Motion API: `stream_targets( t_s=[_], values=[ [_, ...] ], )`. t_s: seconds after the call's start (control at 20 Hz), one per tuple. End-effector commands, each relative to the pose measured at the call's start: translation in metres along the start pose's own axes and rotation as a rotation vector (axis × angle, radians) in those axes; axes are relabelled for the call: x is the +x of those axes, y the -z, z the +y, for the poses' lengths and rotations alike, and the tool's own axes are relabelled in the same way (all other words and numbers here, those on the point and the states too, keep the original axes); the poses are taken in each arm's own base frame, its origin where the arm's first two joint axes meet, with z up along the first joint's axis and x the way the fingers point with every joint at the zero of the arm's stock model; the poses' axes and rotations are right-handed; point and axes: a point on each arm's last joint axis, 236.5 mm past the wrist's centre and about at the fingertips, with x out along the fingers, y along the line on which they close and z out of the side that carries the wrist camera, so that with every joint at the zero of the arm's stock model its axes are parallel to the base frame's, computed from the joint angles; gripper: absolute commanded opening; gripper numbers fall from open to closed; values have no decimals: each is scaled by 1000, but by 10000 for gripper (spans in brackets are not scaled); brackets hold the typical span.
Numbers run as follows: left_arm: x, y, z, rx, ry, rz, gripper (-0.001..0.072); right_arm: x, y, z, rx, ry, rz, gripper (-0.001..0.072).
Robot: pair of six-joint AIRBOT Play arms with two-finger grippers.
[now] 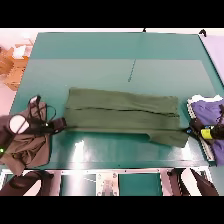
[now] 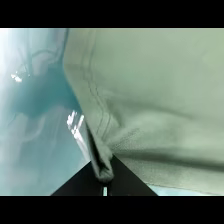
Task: Fold the shirts.
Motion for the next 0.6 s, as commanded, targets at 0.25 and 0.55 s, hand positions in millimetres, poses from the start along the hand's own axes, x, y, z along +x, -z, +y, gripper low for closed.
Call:
stream_targets(
  t_s=[0.25, 0.55],
  values=[
    [23, -118, -92, 109, 93, 74, 21, 21, -81, 87, -90, -88, 28, 18],
    [89, -185, -115, 122, 82, 112, 117, 90, -132, 104, -55, -81, 156, 213]
  ],
)
